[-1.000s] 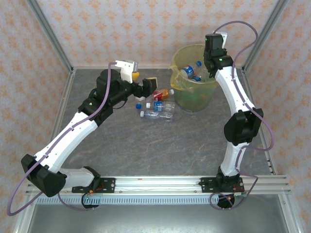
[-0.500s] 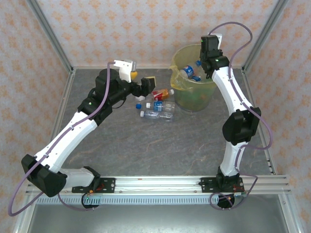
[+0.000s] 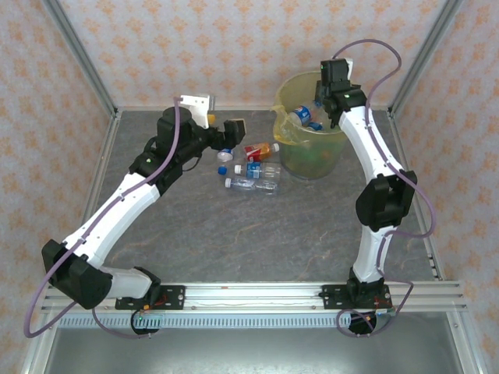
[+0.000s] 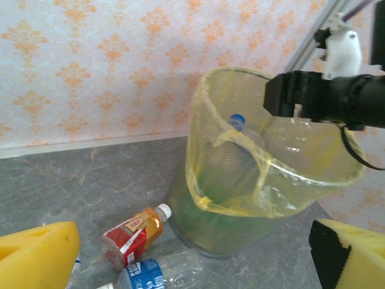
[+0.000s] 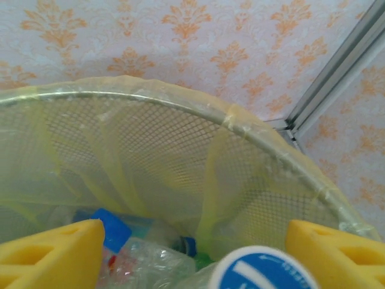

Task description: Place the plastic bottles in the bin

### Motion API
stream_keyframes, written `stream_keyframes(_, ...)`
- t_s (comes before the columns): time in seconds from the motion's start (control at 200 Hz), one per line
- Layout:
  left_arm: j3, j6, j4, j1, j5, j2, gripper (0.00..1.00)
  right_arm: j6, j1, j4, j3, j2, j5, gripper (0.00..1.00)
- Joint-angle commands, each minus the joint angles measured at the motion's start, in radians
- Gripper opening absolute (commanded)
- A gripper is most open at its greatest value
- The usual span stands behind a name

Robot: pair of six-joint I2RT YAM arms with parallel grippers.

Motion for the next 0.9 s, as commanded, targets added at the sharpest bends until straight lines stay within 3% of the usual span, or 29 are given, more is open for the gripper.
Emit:
stream_keyframes(0.0,0.012,-0.056,0.013,0.037,-0.075,0.015,0.99,0.042,0.006,-0.034,0.065,-0.026,-0.058,1.00)
stream_keyframes(0.23,-0.130,-0.135,0.071,0.097,-0.105,0.005,0.99,0.122,0.001,-0.028,0.079,-0.100,-0.208,1.00)
stream_keyframes(0.385,-0.191,-0.188,0.057,0.118,-0.090,0.075,0.98,0.237,-0.040,0.036,-0.001,-0.200,-0.414,1.00)
stream_keyframes(0.651,-0.223,-0.219,0.093,0.120,-0.046,0.248,0.93,0.281,-0.045,0.000,-0.025,-0.283,-0.461,1.00)
stream_keyframes(0.896,-0.010,-0.133,-0.041,0.120,-0.080,0.521,0.78,0.331,-0.045,0.053,-0.202,-0.437,-0.468,1.00)
